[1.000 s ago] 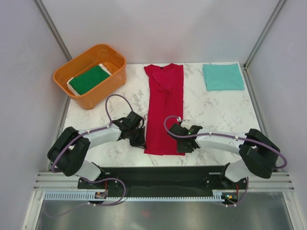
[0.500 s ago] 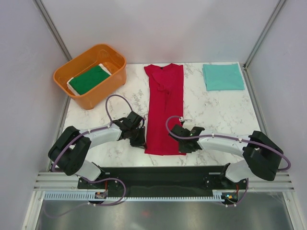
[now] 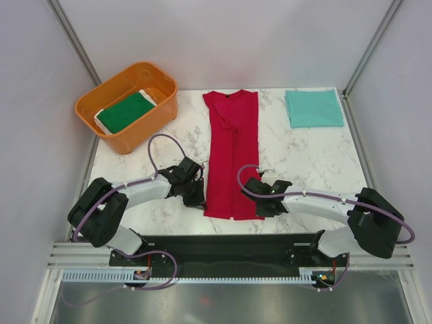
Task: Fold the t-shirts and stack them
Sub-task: Fold the tshirt
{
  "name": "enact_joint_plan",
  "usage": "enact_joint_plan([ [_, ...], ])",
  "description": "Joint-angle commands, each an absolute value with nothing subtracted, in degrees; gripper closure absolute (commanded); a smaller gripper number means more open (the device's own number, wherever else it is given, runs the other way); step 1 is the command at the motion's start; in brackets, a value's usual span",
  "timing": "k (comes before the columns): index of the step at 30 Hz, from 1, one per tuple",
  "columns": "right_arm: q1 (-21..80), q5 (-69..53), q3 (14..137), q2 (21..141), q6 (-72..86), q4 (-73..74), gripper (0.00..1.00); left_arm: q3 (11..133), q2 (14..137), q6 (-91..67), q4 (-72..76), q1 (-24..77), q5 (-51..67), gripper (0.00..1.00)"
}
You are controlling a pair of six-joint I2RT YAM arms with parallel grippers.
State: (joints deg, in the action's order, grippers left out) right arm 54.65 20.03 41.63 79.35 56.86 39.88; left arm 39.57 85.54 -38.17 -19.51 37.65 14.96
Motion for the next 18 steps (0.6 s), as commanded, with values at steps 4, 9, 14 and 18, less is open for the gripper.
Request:
enact_joint_plan([
  [4, 54.93, 21.19, 41.13, 77.44, 57.83, 41.31, 1.00, 38.06, 85.08, -40.08, -19.07, 37.88, 13.70, 0.98],
  [9, 54.93, 19.95, 41.04, 74.71, 57.39, 41.40, 0.74, 37.36, 81.84, -41.04, -19.07, 38.06, 16.17, 0.71],
  [14, 54.41, 17.50, 42.27, 72.07, 54.07, 41.05, 0.61, 36.83, 78.49, -41.40, -18.98, 37.97, 17.92, 0.59],
  [18, 52.21, 14.86, 41.93, 71.54, 51.51, 40.08, 0.59, 36.30, 78.57, -40.52, -18.98, 37.97, 18.28, 0.57],
])
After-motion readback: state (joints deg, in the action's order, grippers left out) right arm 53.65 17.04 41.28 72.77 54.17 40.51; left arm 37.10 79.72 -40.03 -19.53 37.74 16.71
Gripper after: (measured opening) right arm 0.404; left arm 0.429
